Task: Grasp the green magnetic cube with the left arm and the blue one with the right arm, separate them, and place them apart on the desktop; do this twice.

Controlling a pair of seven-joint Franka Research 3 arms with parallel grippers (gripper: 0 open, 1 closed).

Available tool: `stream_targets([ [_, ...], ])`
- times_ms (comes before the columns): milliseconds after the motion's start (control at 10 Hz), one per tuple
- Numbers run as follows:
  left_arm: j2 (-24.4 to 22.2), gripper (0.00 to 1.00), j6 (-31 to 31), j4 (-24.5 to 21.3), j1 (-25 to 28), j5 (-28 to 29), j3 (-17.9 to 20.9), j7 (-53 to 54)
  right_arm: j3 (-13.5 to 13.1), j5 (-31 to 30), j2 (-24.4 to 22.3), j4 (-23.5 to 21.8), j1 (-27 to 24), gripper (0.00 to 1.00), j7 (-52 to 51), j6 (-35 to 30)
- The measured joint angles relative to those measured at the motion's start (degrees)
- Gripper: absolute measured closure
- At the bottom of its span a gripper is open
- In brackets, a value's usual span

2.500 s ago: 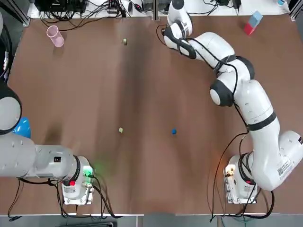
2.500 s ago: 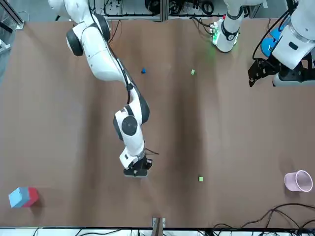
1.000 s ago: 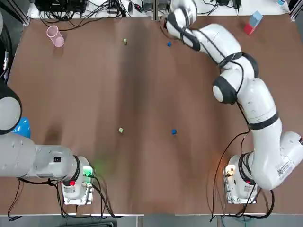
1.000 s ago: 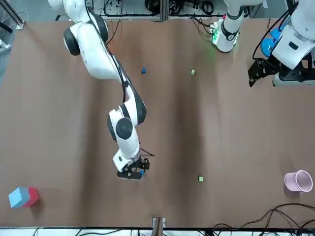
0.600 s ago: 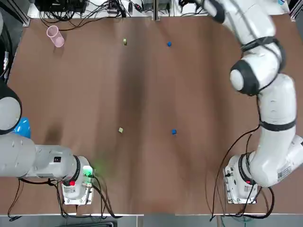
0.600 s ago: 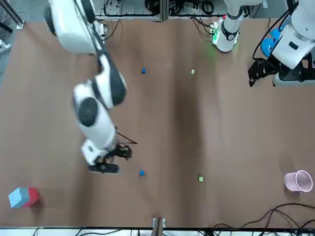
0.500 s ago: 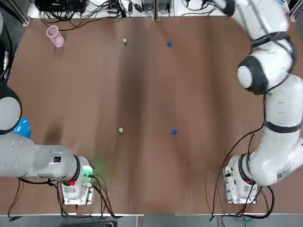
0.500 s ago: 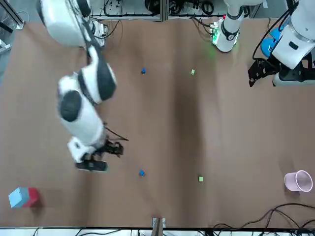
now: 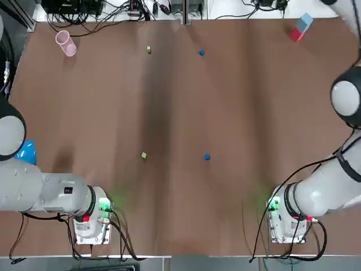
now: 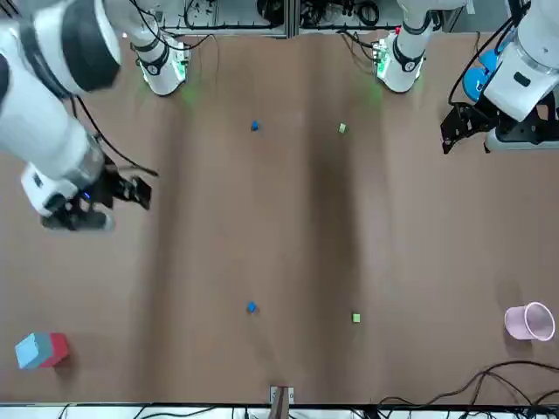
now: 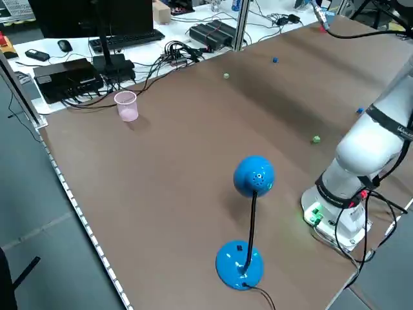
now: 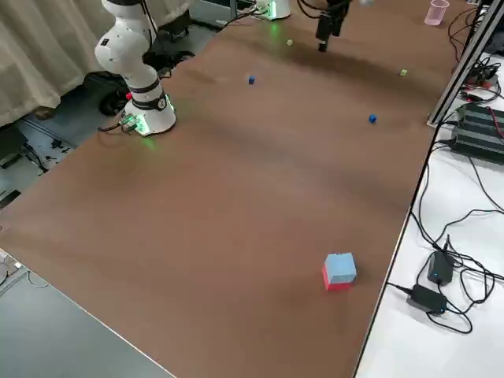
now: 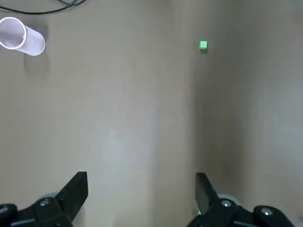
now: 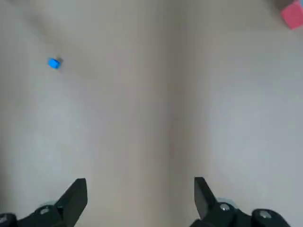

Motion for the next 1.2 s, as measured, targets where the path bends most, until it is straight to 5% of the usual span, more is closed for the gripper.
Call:
stream_targets([
  [400, 0.0, 0.0, 0.0, 0.03, 0.01, 0.0, 0.01, 0.0, 0.4, -0.01, -10.36, -11.39, -6.16, 0.01, -7.65, -0.5],
  [1200, 0.01, 0.0, 0.0, 0.03, 0.42, -0.04, 0.43, -0.32, 1.4, -0.01, -15.44, -19.19, -9.02, 0.02, -10.81, 2.73],
])
